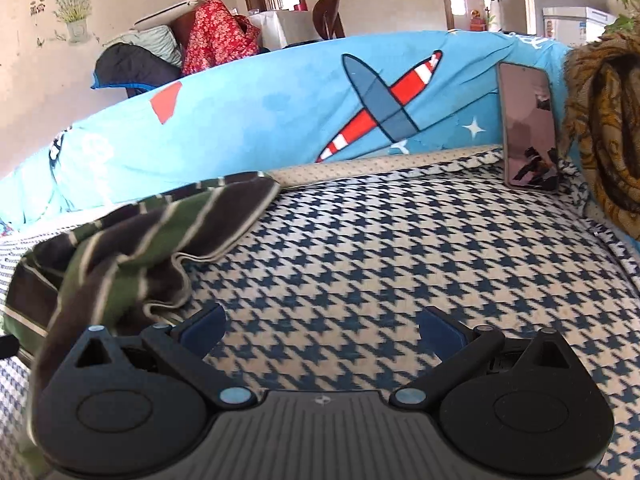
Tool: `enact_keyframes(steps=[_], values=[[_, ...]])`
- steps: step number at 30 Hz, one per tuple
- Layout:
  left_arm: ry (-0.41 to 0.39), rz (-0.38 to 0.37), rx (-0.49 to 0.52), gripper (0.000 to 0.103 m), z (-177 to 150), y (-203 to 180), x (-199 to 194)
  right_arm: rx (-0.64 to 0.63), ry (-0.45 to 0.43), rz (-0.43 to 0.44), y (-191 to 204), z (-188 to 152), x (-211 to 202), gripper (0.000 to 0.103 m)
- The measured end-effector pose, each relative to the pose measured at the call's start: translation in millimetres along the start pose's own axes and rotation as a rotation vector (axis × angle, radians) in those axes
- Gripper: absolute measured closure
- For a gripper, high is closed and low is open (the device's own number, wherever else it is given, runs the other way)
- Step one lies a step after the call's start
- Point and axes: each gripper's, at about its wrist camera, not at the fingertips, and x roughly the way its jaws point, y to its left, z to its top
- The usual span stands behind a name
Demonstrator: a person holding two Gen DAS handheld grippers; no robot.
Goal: Fold clothes
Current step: 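Move the right gripper toward the crumpled striped shirt, then close the right gripper on the edge of the striped shirt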
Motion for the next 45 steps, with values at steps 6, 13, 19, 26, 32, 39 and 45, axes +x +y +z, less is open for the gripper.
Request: enact_keyframes(steps=[6,13,19,26,32,39,45], values=[[0.02,0.024,-0.007,0.0,-0.8,3.4,3.1,-0.032,-0.034,0.11,50.1,10.3,3.1,0.0],[0.035,0.018,-0.016,0.0,-1.8,4.9,3.4,0.044,-0.068,0.214,76.1,22.4,13.5,0.0],[0.031,0.027,0.001,0.0,-2.6,6.0,1.9,0.128,-0.061,0.231,79.9,32.4,33.2,0.0],[0.04,0.036,-0.005,0.0,-5.3,11.1,2.8,0.207,-0.059,0.247,86.0,42.8,55.7,0.0],[0.057,0.028,-0.015,0.0,-7.5,12.2,6.4,0.213,-0.012,0.201,91.6,44.4,82.9,0.007],[0.062,0.033,-0.004,0.0,-8.8,11.1,7.9,0.222,0.019,0.216,86.4,37.5,97.7,0.037],[0.064,0.042,-0.009,0.0,-9.9,13.7,8.5,0.151,0.001,0.276,95.6,36.7,89.2,0.064]])
